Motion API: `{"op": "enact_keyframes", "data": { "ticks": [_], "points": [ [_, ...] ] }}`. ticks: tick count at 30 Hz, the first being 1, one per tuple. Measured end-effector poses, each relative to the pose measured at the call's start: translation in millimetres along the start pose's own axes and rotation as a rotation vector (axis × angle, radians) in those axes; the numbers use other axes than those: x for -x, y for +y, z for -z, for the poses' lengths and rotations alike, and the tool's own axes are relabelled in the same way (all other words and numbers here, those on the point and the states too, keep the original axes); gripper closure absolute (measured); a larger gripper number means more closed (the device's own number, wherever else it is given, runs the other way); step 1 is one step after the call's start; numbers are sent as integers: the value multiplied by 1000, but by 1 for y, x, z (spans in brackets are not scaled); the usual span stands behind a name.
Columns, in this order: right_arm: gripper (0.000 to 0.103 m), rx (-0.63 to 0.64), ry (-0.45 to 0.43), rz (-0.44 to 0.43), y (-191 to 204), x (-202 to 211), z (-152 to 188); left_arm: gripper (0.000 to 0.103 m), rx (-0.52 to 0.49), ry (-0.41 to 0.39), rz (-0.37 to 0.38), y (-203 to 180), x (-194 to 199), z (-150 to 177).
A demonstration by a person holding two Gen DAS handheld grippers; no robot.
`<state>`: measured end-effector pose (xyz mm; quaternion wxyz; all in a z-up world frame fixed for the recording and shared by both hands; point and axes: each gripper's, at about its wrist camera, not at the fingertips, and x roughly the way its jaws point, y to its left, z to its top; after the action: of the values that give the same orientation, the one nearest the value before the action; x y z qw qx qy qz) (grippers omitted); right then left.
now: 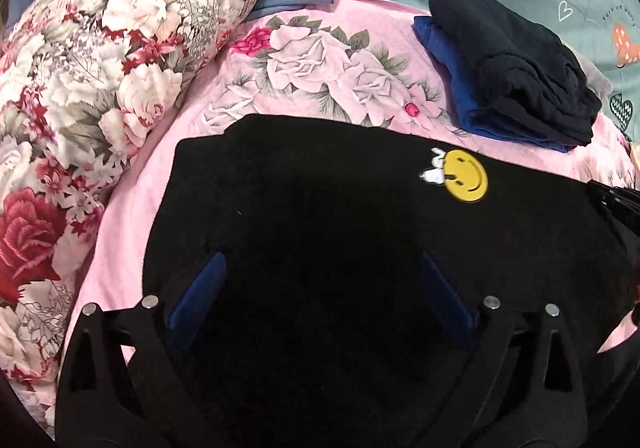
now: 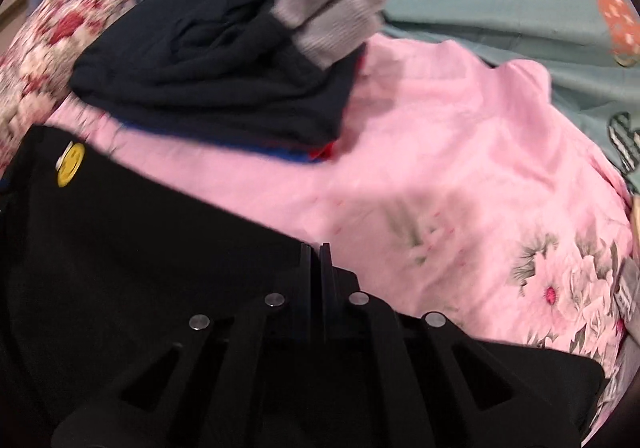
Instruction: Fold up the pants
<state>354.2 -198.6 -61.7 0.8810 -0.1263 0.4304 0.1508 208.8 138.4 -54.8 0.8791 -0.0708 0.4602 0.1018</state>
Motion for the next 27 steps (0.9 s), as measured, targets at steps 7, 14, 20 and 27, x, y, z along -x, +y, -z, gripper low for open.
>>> {"op": "enact_keyframes", "data": {
  "ticks": [7, 14, 20, 27],
  "points": [
    [44, -68, -29, 89, -21, 30, 17, 6, -25, -21, 8, 2, 13, -2],
    [44, -516, 14, 217, -186, 93, 112, 6, 76, -35, -26, 24, 12, -8],
    [47, -665, 13, 330, -243, 97, 160, 6, 26, -16, -123, 25, 5, -15],
    [36, -507, -64, 104, -165, 87, 88, 6, -126, -91, -191, 20, 12, -36]
  ]
}}
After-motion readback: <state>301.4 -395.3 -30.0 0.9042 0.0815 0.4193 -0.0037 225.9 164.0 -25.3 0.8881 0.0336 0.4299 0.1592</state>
